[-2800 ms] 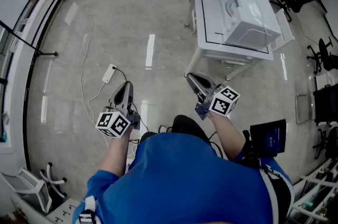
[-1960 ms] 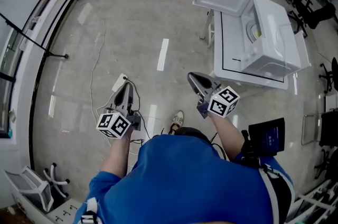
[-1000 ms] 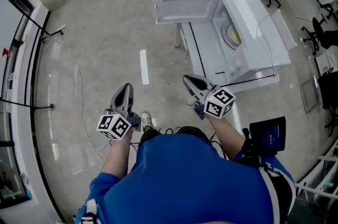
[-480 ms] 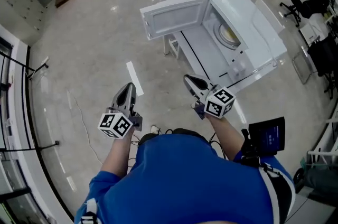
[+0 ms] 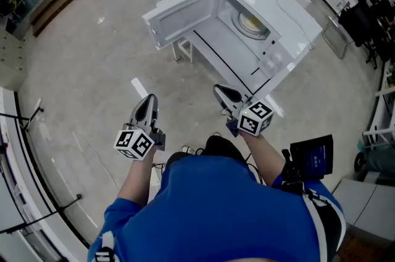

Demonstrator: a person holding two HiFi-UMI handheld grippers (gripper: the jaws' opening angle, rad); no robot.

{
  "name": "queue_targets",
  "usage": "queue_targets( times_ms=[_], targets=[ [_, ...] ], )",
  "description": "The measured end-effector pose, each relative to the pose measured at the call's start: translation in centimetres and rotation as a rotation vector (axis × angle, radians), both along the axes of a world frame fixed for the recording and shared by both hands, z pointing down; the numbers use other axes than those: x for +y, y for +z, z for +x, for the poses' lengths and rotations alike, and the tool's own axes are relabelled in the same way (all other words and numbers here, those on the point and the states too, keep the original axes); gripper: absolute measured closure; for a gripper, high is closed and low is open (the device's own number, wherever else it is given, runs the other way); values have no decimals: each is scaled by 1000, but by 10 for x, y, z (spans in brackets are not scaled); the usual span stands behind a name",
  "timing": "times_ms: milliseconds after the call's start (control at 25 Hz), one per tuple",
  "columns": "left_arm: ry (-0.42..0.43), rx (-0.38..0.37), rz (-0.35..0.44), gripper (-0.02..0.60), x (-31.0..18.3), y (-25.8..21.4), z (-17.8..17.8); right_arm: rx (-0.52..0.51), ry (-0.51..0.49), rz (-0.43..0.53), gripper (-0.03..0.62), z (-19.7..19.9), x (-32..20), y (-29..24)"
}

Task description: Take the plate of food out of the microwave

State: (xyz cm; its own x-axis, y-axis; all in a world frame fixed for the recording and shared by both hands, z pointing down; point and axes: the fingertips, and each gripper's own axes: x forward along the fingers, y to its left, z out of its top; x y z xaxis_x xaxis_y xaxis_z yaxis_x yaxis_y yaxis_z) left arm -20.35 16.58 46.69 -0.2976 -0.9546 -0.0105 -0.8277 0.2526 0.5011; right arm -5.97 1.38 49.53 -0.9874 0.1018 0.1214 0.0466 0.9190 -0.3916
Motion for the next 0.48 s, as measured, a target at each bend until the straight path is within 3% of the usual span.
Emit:
queue_targets(
  times_ms=[480],
  targets=[
    [252, -46, -17, 571, -137, -3, -7, 31, 208, 2, 602, 10, -85, 1]
  ],
)
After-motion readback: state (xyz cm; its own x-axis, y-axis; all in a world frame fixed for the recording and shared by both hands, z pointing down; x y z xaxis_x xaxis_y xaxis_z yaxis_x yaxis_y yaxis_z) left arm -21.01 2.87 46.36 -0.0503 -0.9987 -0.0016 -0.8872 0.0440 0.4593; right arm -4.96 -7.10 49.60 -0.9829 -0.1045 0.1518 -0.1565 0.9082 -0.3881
